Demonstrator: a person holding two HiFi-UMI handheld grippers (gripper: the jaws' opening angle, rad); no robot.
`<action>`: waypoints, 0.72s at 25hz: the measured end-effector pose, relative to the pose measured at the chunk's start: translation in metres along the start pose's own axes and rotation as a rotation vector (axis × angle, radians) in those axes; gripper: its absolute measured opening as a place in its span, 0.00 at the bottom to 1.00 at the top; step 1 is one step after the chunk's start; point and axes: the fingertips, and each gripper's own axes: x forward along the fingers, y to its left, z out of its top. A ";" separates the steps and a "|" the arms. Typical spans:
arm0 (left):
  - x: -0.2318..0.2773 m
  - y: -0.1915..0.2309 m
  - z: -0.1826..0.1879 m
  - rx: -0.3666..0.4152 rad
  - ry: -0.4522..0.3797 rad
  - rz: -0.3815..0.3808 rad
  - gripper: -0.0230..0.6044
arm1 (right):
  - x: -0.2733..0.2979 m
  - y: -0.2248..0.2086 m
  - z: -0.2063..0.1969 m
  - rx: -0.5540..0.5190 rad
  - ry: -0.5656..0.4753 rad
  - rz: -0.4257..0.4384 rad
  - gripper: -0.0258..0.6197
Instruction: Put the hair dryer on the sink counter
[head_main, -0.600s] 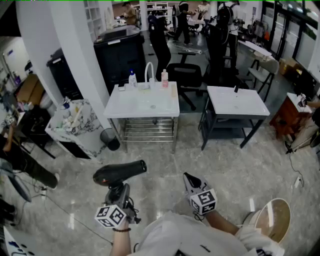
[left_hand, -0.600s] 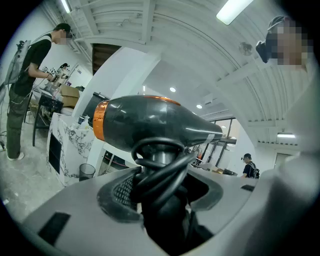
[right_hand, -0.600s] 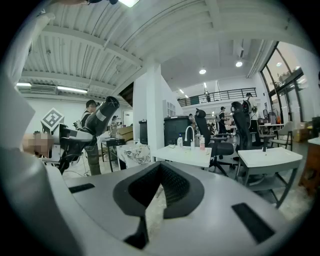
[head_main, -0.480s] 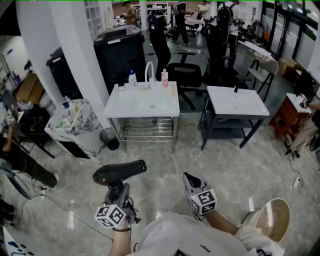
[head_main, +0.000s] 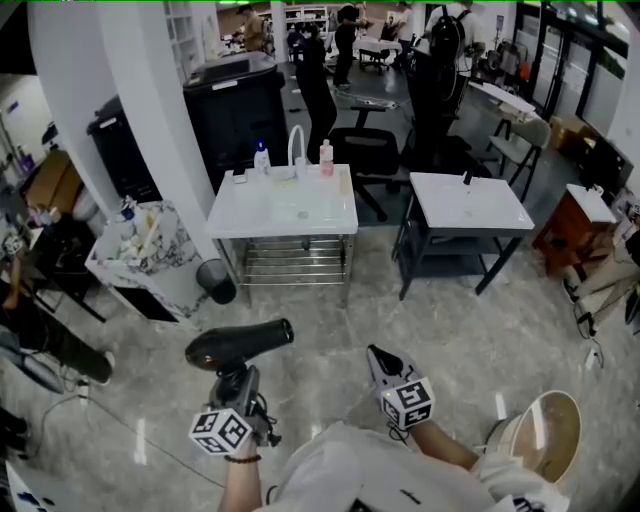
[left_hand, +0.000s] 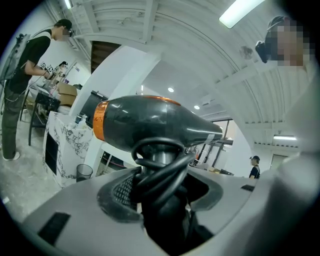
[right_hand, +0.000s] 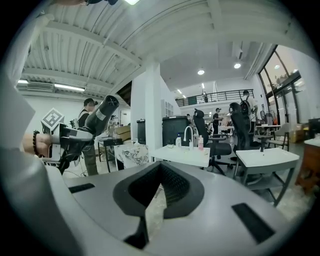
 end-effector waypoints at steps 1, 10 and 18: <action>-0.001 0.002 0.000 -0.001 -0.001 -0.004 0.44 | 0.001 0.002 -0.001 0.003 0.001 -0.003 0.07; -0.011 0.038 0.006 -0.005 0.012 -0.008 0.44 | 0.026 0.040 -0.003 0.011 0.011 -0.006 0.07; -0.015 0.062 0.007 -0.019 0.023 0.028 0.44 | 0.040 0.054 -0.005 0.000 0.034 0.008 0.07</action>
